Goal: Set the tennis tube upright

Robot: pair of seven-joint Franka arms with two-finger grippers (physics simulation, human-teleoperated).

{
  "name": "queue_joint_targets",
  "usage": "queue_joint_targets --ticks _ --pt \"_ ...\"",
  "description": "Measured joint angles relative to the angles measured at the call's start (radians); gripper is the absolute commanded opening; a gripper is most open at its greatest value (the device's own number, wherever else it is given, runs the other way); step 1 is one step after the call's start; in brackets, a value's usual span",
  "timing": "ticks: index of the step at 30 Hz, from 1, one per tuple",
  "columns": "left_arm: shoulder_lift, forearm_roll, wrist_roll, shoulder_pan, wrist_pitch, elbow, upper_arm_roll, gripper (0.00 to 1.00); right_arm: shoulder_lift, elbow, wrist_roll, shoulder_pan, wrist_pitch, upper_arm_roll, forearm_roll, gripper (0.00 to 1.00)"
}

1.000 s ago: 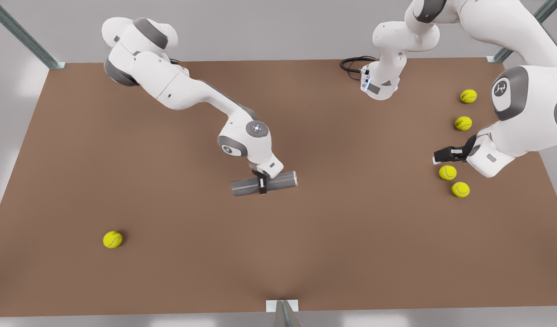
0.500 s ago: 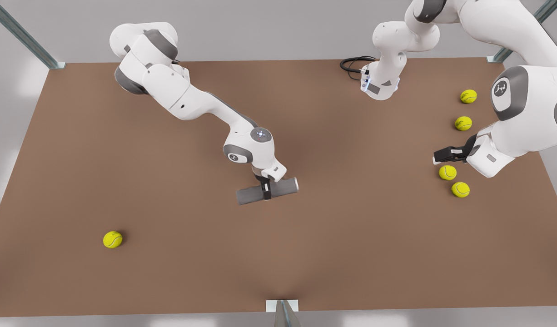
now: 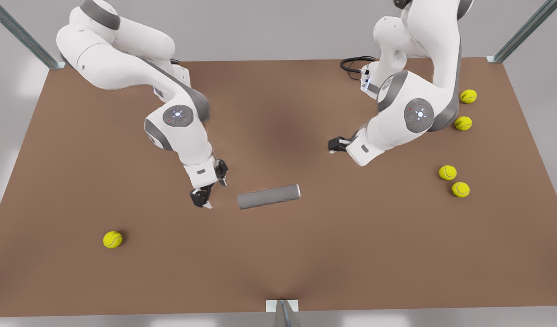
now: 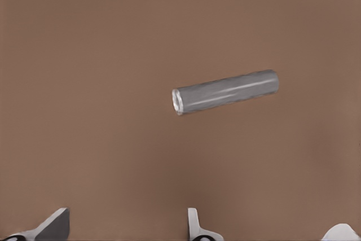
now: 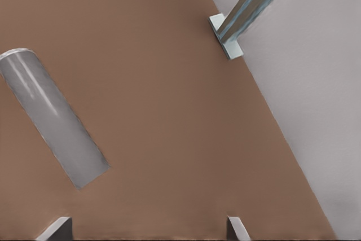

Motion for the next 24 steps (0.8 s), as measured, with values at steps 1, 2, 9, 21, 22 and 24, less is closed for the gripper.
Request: queue_joint_targets --ticks 1,2,9,21,22,24 --pt "-0.061 -0.042 0.000 0.093 0.038 -0.117 -0.030 1.00 -0.001 0.057 0.012 -0.018 -0.057 0.009 0.012 1.00" --pt "-0.105 -0.081 0.000 0.166 0.071 -0.197 -0.046 1.00 -0.003 0.098 0.024 -0.046 -0.107 0.013 0.031 1.00" --pt "0.175 -0.501 0.131 0.204 0.339 -0.311 -0.139 1.00 -0.021 0.140 0.095 -0.273 -0.301 0.017 0.094 1.00" --pt "0.375 -0.860 0.516 0.175 0.488 -0.288 -0.158 1.00 -0.367 0.180 0.170 0.312 -0.376 -0.737 0.374 1.00" --pt "0.381 -0.865 0.547 0.172 0.491 -0.284 -0.163 1.00 -0.432 0.156 0.172 0.399 -0.384 -0.867 0.437 1.00" --pt "0.419 -0.875 0.606 0.174 0.498 -0.265 -0.181 1.00 -0.510 0.119 0.167 0.552 -0.396 -1.094 0.530 1.00"
